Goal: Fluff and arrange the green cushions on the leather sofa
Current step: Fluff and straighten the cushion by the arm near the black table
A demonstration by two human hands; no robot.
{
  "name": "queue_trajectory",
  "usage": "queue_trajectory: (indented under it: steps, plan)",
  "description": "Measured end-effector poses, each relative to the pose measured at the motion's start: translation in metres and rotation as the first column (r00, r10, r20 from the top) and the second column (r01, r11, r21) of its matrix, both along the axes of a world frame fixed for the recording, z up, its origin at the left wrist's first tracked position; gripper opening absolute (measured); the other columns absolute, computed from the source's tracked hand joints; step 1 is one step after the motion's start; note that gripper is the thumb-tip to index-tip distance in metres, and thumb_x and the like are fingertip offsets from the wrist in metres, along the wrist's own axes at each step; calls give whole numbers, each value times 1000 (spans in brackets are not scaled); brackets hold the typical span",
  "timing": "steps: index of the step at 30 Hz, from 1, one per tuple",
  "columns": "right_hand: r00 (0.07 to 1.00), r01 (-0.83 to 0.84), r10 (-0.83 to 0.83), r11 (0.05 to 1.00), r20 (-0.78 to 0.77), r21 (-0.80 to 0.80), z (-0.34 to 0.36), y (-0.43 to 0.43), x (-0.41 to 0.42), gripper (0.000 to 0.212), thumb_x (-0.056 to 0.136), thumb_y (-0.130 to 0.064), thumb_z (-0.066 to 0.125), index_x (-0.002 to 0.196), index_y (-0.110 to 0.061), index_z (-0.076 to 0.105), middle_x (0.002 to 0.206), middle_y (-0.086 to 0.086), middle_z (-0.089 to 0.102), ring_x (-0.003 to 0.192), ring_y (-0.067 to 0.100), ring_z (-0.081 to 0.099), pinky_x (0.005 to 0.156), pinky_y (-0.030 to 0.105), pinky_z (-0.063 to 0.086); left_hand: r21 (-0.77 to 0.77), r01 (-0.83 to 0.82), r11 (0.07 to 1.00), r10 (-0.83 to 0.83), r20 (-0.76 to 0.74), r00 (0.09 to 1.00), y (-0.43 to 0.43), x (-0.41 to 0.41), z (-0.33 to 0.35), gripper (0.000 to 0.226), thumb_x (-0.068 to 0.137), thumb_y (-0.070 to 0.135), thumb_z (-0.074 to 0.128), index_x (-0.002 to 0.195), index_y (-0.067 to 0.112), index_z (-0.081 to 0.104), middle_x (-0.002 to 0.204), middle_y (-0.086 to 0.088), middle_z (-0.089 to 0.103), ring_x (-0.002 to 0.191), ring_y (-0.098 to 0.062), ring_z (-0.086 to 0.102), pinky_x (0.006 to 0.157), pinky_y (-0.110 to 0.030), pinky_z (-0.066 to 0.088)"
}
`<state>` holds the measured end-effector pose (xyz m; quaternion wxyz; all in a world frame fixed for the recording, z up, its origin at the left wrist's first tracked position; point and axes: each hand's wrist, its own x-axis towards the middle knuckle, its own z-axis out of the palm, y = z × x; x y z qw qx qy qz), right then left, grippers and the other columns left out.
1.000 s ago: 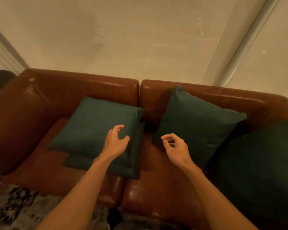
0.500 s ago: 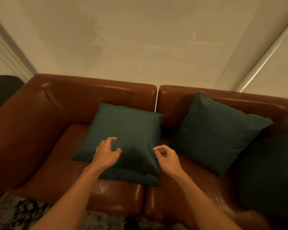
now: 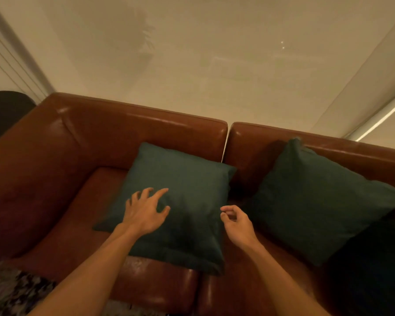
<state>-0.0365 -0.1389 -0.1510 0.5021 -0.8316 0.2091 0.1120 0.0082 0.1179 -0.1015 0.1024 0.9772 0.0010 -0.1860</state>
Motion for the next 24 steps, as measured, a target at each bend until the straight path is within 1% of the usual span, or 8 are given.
queue_trajectory:
  steps: [3, 7, 11, 14, 16, 19, 21, 24]
  plan:
    - [998, -28, 28, 1000, -58, -13, -18, -4, 19, 17, 94, -27, 61, 111, -28, 64, 118, 4, 62, 100, 16, 61, 83, 26, 47, 89, 73, 993, -73, 0, 997, -9, 11, -13, 66, 90, 64, 42, 150, 50, 19, 161, -4, 23, 146, -38, 20, 117, -54, 21]
    - [994, -16, 13, 999, -110, -28, -36, -2, 41, 30, 93, -30, 62, 122, -24, 60, 127, 12, 56, 109, 24, 59, 94, 32, 47, 120, 107, 987, -107, -9, 994, -15, 28, -28, 67, 91, 67, 37, 152, 49, 13, 164, -6, 16, 149, -41, 11, 118, -60, 12]
    - [984, 8, -7, 1000, -181, 6, -49, 13, 59, 55, 92, -38, 63, 141, -22, 46, 139, 16, 47, 127, 29, 50, 108, 40, 41, 180, 145, 973, -142, -27, 989, -4, 44, -44, 69, 91, 70, 32, 153, 50, 8, 166, -7, 10, 149, -43, 6, 117, -63, 7]
    - [965, 138, -114, 987, -238, 86, -61, 29, 72, 74, 88, -48, 65, 150, -24, 33, 150, 18, 39, 136, 31, 43, 114, 40, 35, 219, 161, 962, -149, -73, 986, 14, 59, -59, 74, 87, 78, 25, 152, 52, 0, 167, -5, 1, 150, -44, 1, 116, -67, 4]
    - [944, 216, -180, 971, -278, 105, -65, 38, 79, 82, 88, -52, 63, 154, -25, 22, 154, 19, 30, 141, 34, 35, 116, 39, 30, 220, 139, 966, -118, -104, 987, 27, 69, -69, 83, 77, 89, 23, 149, 57, -7, 167, -2, -7, 150, -44, -3, 113, -71, 3]
    - [909, 301, -252, 947, -332, 108, -71, 47, 84, 92, 86, -58, 62, 156, -30, 8, 157, 20, 19, 142, 38, 30, 115, 40, 27, 168, 48, 985, -22, -151, 988, 44, 80, -81, 106, 53, 104, 28, 141, 66, -17, 164, 2, -21, 148, -47, -9, 108, -76, 0]
    - [888, 336, -278, 936, -366, 104, -76, 54, 85, 101, 81, -67, 61, 156, -34, 2, 158, 19, 16, 142, 39, 30, 115, 43, 26, 88, -59, 994, 76, -195, 978, 52, 85, -88, 122, 37, 107, 37, 136, 69, -23, 161, 5, -29, 147, -49, -10, 108, -77, 3]
    - [867, 401, -334, 909, -370, 118, -89, 59, 90, 117, 67, -77, 65, 155, -34, 1, 158, 15, 20, 142, 37, 31, 116, 45, 28, -38, -184, 982, 170, -235, 957, 60, 90, -101, 133, 28, 104, 50, 130, 71, -29, 159, 9, -33, 148, -48, -7, 110, -75, 11]
